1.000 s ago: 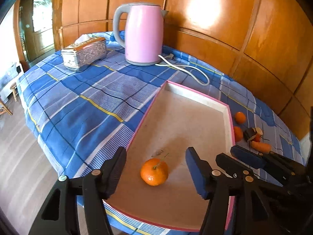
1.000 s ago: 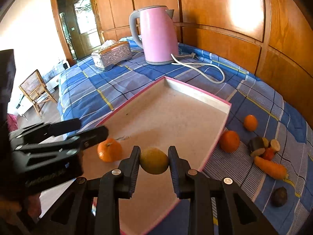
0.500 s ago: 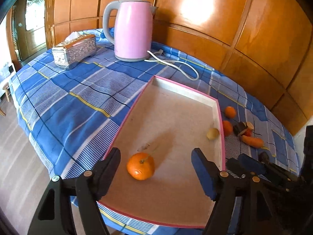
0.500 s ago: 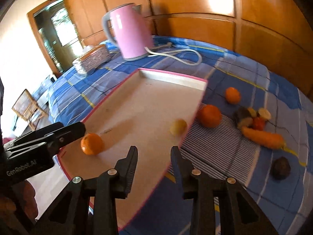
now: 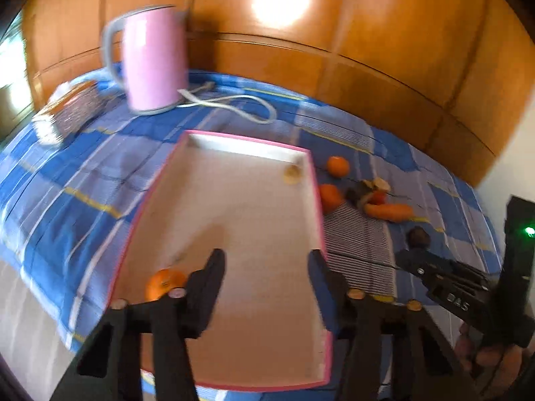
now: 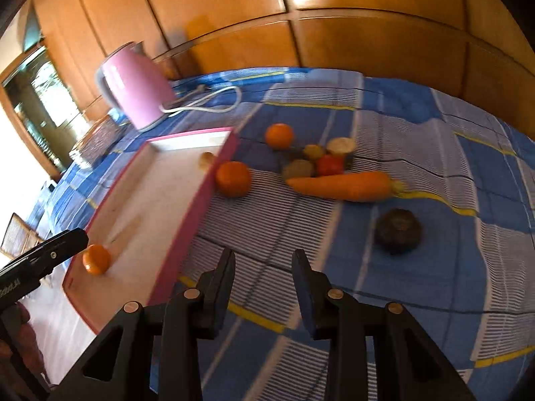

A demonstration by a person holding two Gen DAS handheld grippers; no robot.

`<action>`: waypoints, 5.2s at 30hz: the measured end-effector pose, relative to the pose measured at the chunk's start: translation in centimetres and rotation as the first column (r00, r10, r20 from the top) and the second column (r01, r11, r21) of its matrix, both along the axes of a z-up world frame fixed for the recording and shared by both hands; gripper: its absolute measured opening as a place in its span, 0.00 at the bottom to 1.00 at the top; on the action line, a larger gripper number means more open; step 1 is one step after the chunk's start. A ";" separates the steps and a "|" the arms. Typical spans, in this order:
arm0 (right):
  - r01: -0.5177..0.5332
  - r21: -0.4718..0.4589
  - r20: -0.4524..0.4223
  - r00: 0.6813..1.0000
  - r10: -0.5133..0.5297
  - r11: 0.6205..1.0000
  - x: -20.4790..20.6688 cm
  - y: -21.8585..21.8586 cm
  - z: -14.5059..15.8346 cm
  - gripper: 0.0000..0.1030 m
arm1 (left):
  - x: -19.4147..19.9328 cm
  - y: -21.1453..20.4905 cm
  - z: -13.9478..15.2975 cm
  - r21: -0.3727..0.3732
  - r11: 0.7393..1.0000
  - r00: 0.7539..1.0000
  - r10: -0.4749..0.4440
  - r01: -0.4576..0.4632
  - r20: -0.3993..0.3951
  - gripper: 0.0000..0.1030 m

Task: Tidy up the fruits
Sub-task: 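Grasp the large orange with the left gripper while the right approaches the dark fruit, then release the orange into the tray with the left gripper while the right grasps the dark fruit, then carry the dark round fruit into the tray and open the right gripper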

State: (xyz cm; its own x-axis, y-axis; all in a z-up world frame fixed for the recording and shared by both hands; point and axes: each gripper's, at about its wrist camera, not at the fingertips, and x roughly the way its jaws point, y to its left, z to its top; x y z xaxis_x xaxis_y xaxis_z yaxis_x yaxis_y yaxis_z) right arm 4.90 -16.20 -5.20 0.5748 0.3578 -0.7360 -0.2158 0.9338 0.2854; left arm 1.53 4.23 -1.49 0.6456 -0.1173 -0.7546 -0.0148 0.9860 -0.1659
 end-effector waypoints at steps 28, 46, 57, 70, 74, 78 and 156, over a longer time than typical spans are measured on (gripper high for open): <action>0.088 0.025 -0.025 0.996 -0.087 0.996 1.1 -4.2 -1.4 0.34 | 11.9 -8.4 -6.2 -0.158 0.977 0.945 -0.185 0.146 -0.270 0.33; 0.110 0.038 -0.031 0.994 -0.108 0.993 1.7 -5.4 -2.1 0.34 | 14.5 -9.0 -5.7 -0.059 0.989 0.965 -0.149 0.139 -0.215 0.58; 0.156 0.046 -0.014 0.988 -0.155 0.987 1.9 -7.5 -1.7 0.34 | 14.6 -11.3 -4.4 0.128 0.979 0.982 -0.141 0.157 -0.125 0.59; 0.152 0.076 -0.021 0.988 -0.151 0.985 2.6 -8.6 -2.0 0.34 | 17.1 -10.0 -4.0 0.148 0.890 0.899 -0.410 0.431 -0.151 0.64; 0.153 0.078 -0.026 0.988 -0.152 0.985 2.8 -8.8 -2.2 0.34 | 17.2 -10.6 -4.9 0.192 0.848 0.866 -0.460 0.494 -0.197 0.64; 0.158 0.079 -0.024 0.987 -0.157 0.984 3.1 -9.2 -2.2 0.34 | 17.3 -11.2 -6.2 0.244 0.816 0.847 -0.474 0.525 -0.238 0.63; -0.365 -0.058 0.030 0.930 0.367 0.929 -1.6 8.5 1.8 0.44 | -0.4 5.3 -1.6 -0.038 0.981 0.981 0.190 -0.191 -0.037 0.63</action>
